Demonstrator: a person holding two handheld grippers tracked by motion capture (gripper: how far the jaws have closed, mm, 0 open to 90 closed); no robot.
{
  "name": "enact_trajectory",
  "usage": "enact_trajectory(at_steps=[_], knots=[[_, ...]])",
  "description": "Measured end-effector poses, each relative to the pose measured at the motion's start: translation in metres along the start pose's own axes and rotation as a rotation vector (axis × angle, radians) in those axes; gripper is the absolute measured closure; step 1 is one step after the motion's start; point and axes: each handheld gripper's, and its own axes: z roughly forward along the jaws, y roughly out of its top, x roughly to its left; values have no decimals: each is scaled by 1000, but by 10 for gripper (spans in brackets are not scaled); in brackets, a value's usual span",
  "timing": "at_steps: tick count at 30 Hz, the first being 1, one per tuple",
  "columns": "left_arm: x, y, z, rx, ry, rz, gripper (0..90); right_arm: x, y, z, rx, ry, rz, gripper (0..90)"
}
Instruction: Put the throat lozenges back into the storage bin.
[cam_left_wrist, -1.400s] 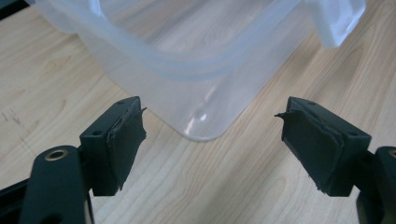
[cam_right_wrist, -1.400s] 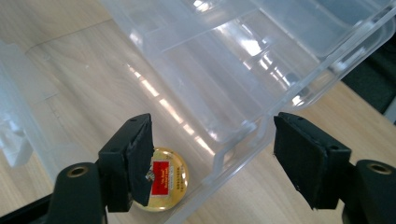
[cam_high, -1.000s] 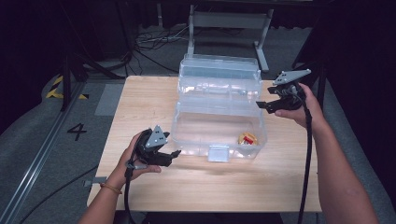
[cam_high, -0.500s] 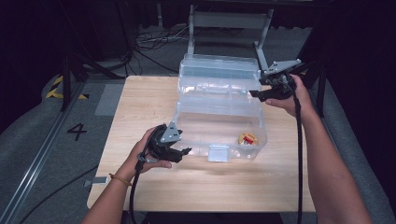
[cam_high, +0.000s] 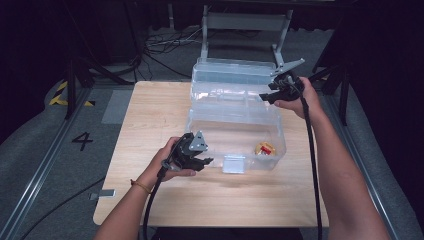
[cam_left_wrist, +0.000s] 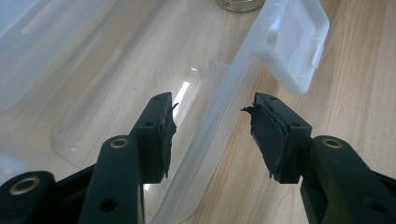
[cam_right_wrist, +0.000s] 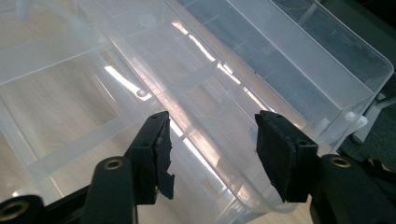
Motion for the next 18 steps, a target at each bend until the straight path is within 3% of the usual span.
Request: enact_trajectory(at_steps=[4, 6, 11, 13, 18], knots=[[1, 1, 5, 21, -27, 11, 592, -2, 1, 5, 19, 27, -9, 532], [1, 2, 6, 25, -25, 15, 607, -1, 2, 6, 17, 45, -33, 588], [1, 7, 9, 68, -14, 44, 647, -1, 6, 6, 41, 52, -71, 619], [1, 11, 11, 78, -21, 47, 691, 0, 10, 6, 69, 57, -92, 642], [0, 15, 14, 84, -27, 52, 702, 1, 17, 5, 117, 76, -144, 701]])
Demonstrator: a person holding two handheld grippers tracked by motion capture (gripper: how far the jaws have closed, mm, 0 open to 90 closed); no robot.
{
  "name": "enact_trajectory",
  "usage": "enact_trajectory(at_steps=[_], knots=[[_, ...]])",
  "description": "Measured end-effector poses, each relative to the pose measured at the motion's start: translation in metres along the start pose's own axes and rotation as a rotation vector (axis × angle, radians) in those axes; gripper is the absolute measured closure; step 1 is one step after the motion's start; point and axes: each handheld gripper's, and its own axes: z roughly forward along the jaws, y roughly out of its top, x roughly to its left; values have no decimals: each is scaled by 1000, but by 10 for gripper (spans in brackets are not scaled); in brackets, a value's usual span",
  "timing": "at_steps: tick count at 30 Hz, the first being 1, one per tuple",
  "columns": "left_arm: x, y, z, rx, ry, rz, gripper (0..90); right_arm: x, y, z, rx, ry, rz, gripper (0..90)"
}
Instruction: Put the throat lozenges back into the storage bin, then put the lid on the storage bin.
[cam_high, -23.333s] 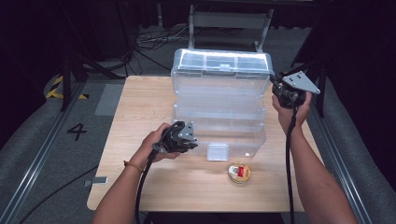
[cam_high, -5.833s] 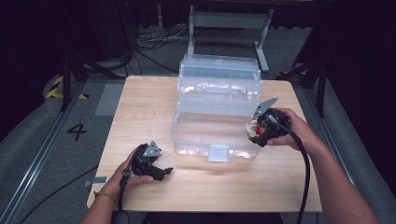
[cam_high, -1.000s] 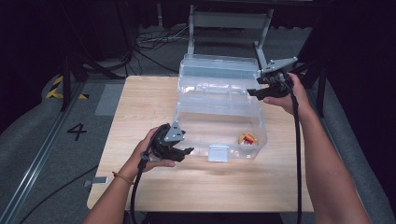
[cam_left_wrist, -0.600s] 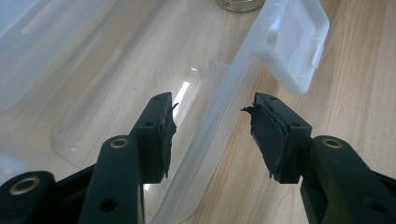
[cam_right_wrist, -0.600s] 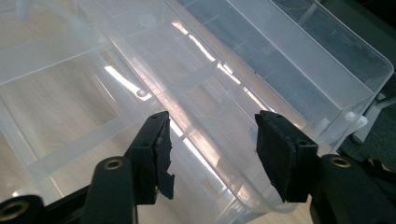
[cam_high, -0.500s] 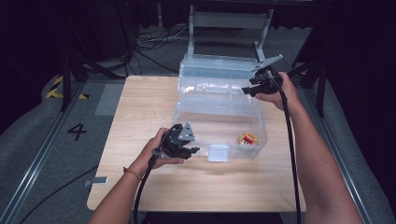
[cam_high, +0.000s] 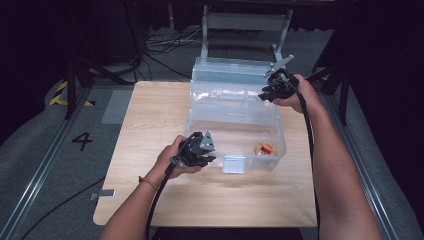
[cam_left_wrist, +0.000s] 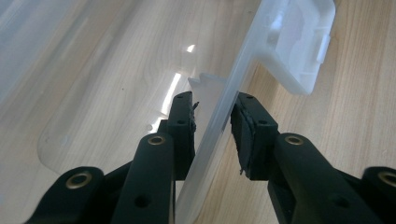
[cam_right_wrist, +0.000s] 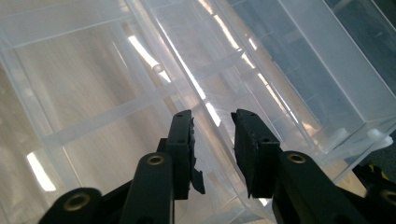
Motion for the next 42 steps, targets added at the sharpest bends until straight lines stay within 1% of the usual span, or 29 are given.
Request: enact_trajectory(at_steps=[3, 4, 5, 6, 7, 8, 9, 10, 12, 15, 18, 22, 27, 29, 30, 33, 34, 40, 41, 42], knots=[[0, 0, 0, 3, -3, -4, 704, 1, 4, 0, 32, -4, -52, 720], [1, 0, 0, 0, -6, -7, 704, 1, 4, 0, 32, -4, -52, 720], [1, 0, 0, 2, -8, -7, 707, 2, 8, 0, 63, -3, -86, 735], [1, 0, 0, 1, -10, -6, 707, 2, 8, 0, 63, -3, -86, 735], [2, -1, 0, -1, -12, -9, 707, 1, 13, 1, 96, 1, -119, 744], [2, -1, 0, -1, -12, -9, 706, 1, 13, 1, 96, 1, -119, 744], [2, -1, 0, -2, -12, -12, 706, 2, 17, 3, 129, -3, -161, 756], [2, -1, 0, -3, -13, -12, 706, 2, 17, 3, 129, -3, -161, 756], [3, -2, 1, -12, -23, -21, 706, 4, 21, 4, 162, -2, -201, 774], [5, -3, 2, -16, -39, -28, 704, 3, 26, 5, 187, 14, -238, 791], [5, -3, 2, -17, -35, -26, 705, 2, 27, 5, 195, 27, -272, 809], [5, -3, 2, -16, -36, -28, 705, 1, 27, 5, 178, 42, -283, 819], [5, -3, 2, -11, -40, -33, 705, 1, 22, 3, 138, 54, -276, 830], [5, -3, 2, -10, -40, -32, 705, 2, 21, 3, 130, 48, -270, 831], [5, -3, 2, -10, -40, -33, 705, 2, 21, 3, 128, 46, -279, 831], [5, -3, 2, -9, -39, -29, 706, 4, 21, 3, 126, 37, -276, 831], [5, -3, 2, -9, -38, -30, 706, 5, 21, 3, 131, 24, -284, 830], [5, -2, 2, -7, -39, -36, 706, 7, 22, 3, 137, 19, -292, 831], [5, -2, 2, -6, -40, -35, 706, 7, 22, 3, 135, 17, -287, 831], [5, -2, 2, -7, -38, -34, 706, 7, 22, 3, 131, 18, -270, 831]])
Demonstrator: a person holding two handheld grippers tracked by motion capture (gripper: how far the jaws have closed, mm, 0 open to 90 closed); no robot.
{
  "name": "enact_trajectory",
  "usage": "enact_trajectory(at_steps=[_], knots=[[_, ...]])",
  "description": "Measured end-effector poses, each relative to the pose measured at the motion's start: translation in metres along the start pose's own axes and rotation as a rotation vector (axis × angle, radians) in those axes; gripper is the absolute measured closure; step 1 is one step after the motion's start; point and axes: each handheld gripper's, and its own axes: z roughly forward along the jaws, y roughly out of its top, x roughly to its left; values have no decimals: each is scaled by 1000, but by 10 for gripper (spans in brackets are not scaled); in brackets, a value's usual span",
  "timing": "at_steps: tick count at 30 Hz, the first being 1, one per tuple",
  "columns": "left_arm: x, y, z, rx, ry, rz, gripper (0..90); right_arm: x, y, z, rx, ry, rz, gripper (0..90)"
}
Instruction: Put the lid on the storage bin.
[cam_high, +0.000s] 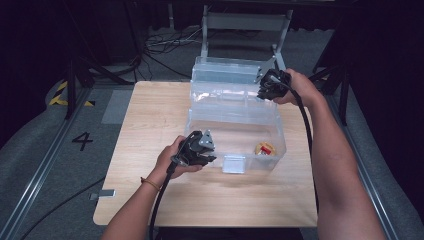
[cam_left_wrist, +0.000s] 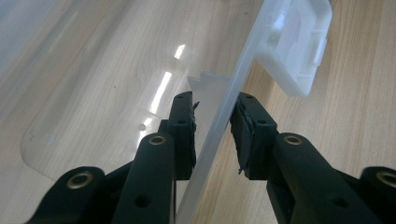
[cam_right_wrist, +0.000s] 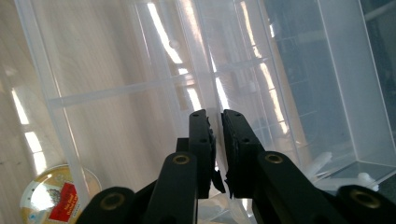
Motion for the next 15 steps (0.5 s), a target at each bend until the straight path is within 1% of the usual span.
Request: enact_trajectory(at_steps=[4, 6, 9, 12, 15], knots=[[-1, 0, 0, -4, 8, -7, 703, 1, 0, -2, -21, 24, 24, 848], [-2, 0, 1, -4, 11, -15, 700, 2, 0, -4, -21, 20, 26, 850], [-3, 1, 1, 4, 17, -23, 695, 4, 0, -5, -17, 16, 16, 854], [-3, 1, 2, 0, 20, -27, 692, 8, 0, -7, -22, 5, 10, 858], [-3, 1, 2, 2, 24, -31, 690, 10, 0, -10, -32, 10, 16, 861]])
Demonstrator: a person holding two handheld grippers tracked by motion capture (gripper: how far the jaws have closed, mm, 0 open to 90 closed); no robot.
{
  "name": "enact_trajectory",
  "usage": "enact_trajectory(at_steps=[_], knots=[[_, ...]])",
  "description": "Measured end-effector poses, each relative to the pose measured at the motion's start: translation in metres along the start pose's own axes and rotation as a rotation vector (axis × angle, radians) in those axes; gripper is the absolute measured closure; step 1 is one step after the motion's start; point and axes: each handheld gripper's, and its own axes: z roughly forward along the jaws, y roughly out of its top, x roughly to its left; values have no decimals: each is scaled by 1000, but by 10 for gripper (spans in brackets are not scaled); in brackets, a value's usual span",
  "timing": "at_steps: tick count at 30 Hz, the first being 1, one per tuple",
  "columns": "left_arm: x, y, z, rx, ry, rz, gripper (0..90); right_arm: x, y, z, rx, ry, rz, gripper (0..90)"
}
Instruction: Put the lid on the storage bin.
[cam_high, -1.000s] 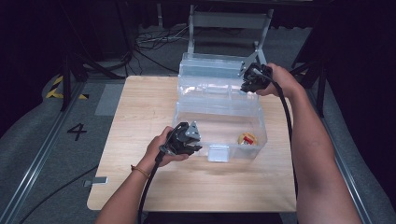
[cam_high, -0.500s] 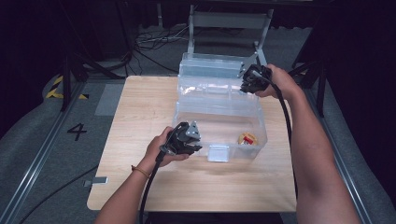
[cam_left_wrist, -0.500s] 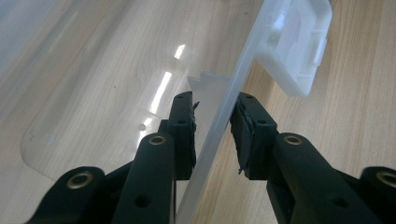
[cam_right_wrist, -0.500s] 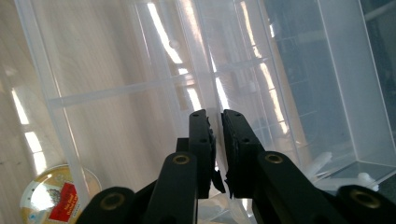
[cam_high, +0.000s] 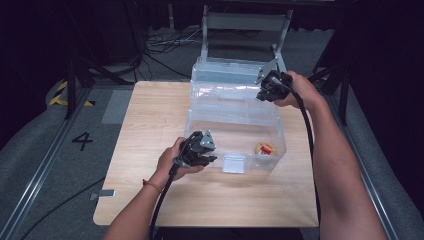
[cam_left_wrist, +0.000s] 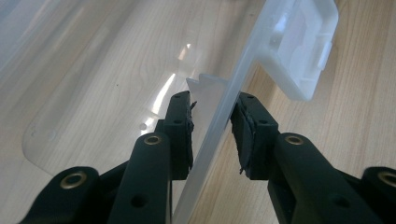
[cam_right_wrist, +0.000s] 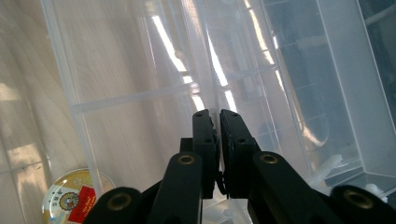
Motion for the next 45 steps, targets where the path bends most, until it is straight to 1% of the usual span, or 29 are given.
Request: enact_trajectory(at_steps=[4, 5, 6, 12, 15, 17, 22, 25, 31, 35, 38, 39, 41, 43, 45], knots=[[0, 0, 0, 1, -1, 1, 688, 3, 0, -4, -10, 10, 4, 864], [0, 0, 0, 0, 0, 1, 688, 3, 0, -5, -16, 16, 16, 864], [0, 0, 0, 1, -3, 1, 688, 5, -1, -6, -16, 17, 17, 864], [-1, -1, 0, -5, -5, -3, 672, 10, -3, -10, -15, 7, 6, 865], [-1, -1, 0, -7, -4, -4, 667, 12, -4, -11, -12, 8, 13, 865], [-1, -1, 0, -5, -6, -8, 665, 15, -5, -12, -13, -4, 5, 866], [-2, -1, 1, -10, -2, -11, 660, 18, -4, -15, -21, 2, -2, 868], [-2, -1, 1, -12, 3, -12, 654, 21, -4, -17, -17, -3, -16, 868], [-3, -1, 1, -13, 8, -16, 651, 26, -5, -19, -30, -1, -16, 868], [-4, 0, 2, -14, 11, -11, 648, 31, -7, -22, -45, -6, -15, 868], [-6, 2, 4, -25, 14, -2, 651, 34, -9, -23, -55, 1, -26, 869], [-6, 3, 4, -24, 18, -2, 650, 34, -9, -24, -57, 3, -21, 869], [-6, 3, 4, -16, 14, -6, 648, 35, -7, -24, -55, 4, -25, 869], [-6, 3, 5, -19, 18, -12, 647, 36, -5, -23, -43, -4, -31, 868], [-6, 3, 5, -23, 19, -17, 645, 36, -5, -23, -43, -7, -31, 868]])
